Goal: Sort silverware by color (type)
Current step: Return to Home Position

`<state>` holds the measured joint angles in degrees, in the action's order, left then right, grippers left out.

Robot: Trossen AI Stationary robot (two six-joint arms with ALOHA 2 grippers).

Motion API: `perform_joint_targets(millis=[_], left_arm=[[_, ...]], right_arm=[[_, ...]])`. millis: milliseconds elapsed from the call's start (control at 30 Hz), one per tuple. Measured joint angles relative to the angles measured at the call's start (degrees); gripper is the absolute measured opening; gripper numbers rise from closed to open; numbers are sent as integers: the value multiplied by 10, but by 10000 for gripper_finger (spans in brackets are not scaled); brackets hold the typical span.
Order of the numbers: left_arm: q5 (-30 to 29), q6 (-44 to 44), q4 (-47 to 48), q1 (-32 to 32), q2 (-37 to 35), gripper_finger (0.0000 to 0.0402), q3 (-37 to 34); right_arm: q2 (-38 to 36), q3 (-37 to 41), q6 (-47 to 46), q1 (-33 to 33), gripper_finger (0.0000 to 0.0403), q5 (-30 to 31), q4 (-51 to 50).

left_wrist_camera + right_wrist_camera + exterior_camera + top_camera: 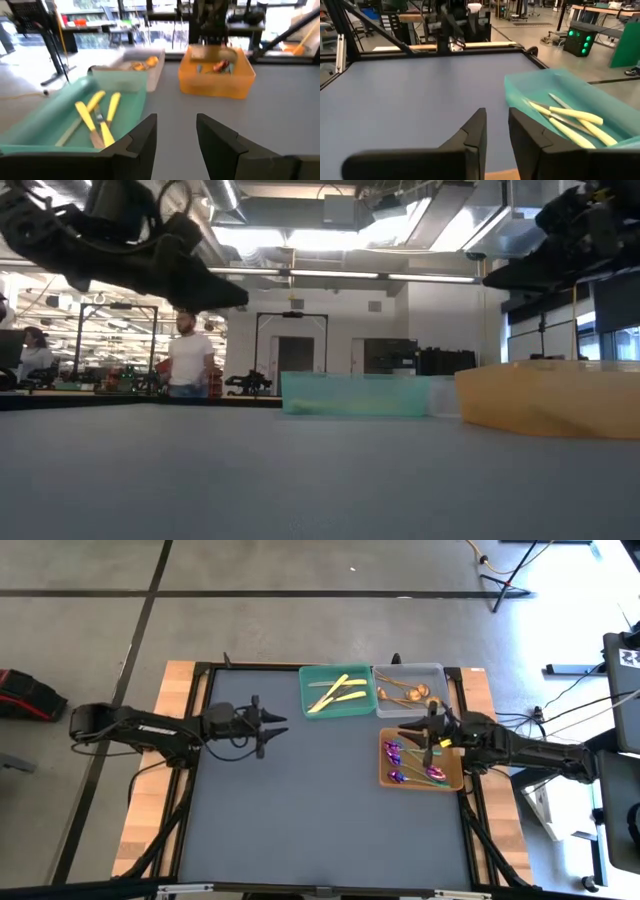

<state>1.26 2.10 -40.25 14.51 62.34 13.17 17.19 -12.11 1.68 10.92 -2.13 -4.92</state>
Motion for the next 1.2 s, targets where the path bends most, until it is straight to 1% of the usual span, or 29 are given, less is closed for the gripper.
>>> perform_joint_targets(millis=[200, 300, 367, 500, 667, 967, 1067, 1200], left_arm=[[-2, -27, -7, 10, -69, 133, -48], [-22, -68, -5, 7, -104, 133, -71], [-43, -98, -6, -3, -123, 133, -82], [-61, -115, 15, -38, -149, 133, -87], [-117, -108, 71, -84, -179, 133, -87], [-162, -94, 139, -126, -245, 133, -87], [-175, -88, 142, -136, -262, 132, -95], [-176, -84, 124, -141, -283, 132, -128]], right_arm=[[-40, 28, -16, 0, 59, 0, -13], [-49, 36, -35, 0, 57, 1, -17], [-50, 37, -44, 0, 57, 3, -19], [-51, 37, -55, 0, 57, 38, -43], [-51, 37, -60, 0, 57, 33, -63], [-70, 37, -73, 0, 57, 26, -67], [-90, 57, -72, -1, 57, 11, -34], [-116, 99, -72, -1, 56, 4, 16]])
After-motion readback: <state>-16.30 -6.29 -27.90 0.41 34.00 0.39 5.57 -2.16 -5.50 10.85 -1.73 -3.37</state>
